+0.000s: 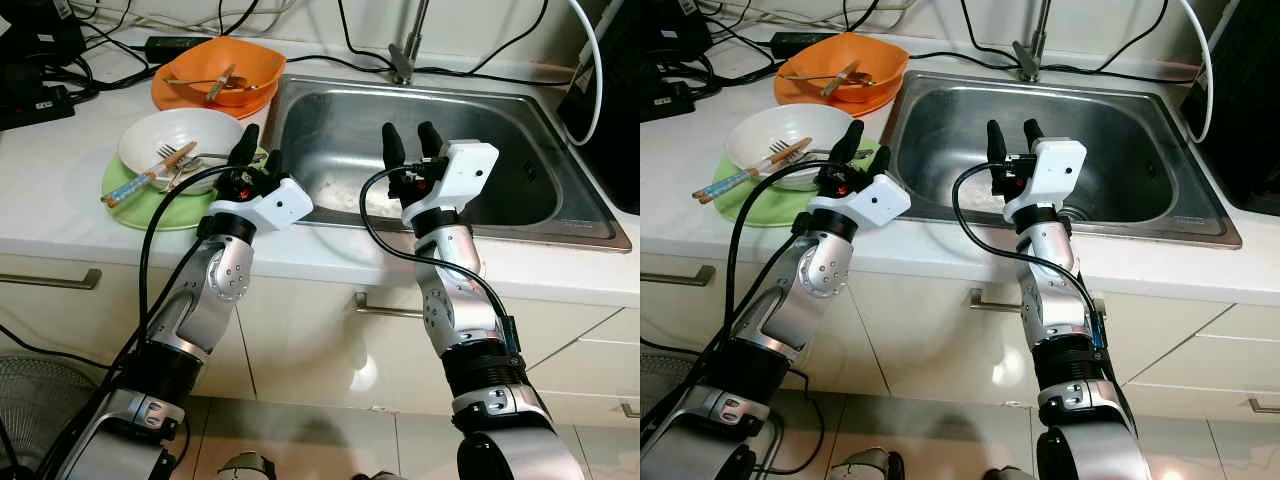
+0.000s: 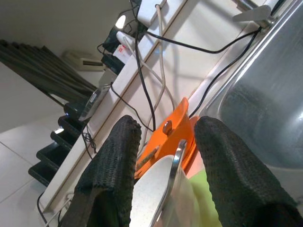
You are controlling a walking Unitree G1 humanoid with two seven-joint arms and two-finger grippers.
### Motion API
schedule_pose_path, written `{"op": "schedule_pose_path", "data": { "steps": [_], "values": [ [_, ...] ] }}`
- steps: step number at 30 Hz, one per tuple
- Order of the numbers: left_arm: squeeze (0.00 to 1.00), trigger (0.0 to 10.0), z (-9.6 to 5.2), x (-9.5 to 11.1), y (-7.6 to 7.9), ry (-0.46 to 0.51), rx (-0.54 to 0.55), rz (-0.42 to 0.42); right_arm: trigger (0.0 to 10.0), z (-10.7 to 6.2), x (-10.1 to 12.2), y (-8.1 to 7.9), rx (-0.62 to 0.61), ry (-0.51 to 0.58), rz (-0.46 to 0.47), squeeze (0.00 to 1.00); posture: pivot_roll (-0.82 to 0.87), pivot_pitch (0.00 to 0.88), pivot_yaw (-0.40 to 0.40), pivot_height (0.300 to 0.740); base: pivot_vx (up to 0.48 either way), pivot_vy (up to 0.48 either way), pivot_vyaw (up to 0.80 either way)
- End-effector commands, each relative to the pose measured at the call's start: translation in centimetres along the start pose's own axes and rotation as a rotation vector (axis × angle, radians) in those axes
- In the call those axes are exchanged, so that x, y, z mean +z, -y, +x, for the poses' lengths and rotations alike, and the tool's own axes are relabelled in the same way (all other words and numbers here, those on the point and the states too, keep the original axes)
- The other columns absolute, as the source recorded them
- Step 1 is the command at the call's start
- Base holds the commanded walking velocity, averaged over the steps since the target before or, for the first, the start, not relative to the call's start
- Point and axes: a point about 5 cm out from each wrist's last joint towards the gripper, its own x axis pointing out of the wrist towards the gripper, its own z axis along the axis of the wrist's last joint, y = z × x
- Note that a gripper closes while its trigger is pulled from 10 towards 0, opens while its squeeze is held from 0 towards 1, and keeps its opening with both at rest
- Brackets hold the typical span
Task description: Kitchen organization
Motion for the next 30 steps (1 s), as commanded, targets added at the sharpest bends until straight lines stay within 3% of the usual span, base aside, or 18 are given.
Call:
{"op": "schedule_pose_path", "data": {
  "steps": [1,3,4,5,6,30],
  "values": [
    [0.00,10.0,-0.03,-0.04,-0.24,-0.010,0.019,-0.006,10.0,0.14,0.01,0.10,-0.005,0.003,0.011,0.00,0.14,0.049,-0.037,0.740,0.000,0.000,0.00],
    [0.00,10.0,0.00,-0.03,-0.22,-0.010,0.015,-0.005,10.0,0.16,0.02,0.11,-0.005,0.002,0.010,0.00,0.14,0.051,-0.037,0.740,0.000,0.000,0.00],
    [0.00,7.0,0.03,-0.01,-0.15,-0.009,0.007,-0.004,10.0,0.17,0.05,0.15,-0.007,0.002,0.010,0.00,0.13,0.054,-0.037,0.740,0.000,0.000,0.00],
    [0.00,7.0,0.03,-0.01,-0.15,-0.009,0.007,-0.004,10.0,0.17,0.05,0.15,-0.007,0.002,0.010,0.00,0.13,0.054,-0.037,0.740,0.000,0.000,0.00],
    [0.00,0.0,0.02,-0.01,-0.10,-0.011,0.003,-0.004,10.0,0.16,0.06,0.18,-0.008,0.003,0.009,0.00,0.13,0.056,-0.039,0.740,0.000,0.000,0.00],
    [0.00,0.0,0.07,0.36,-0.06,0.000,-0.009,-0.003,10.0,-0.02,-0.08,0.28,-0.015,-0.007,0.010,0.00,0.14,0.081,-0.043,0.740,0.000,0.000,0.00]
  ]
}}
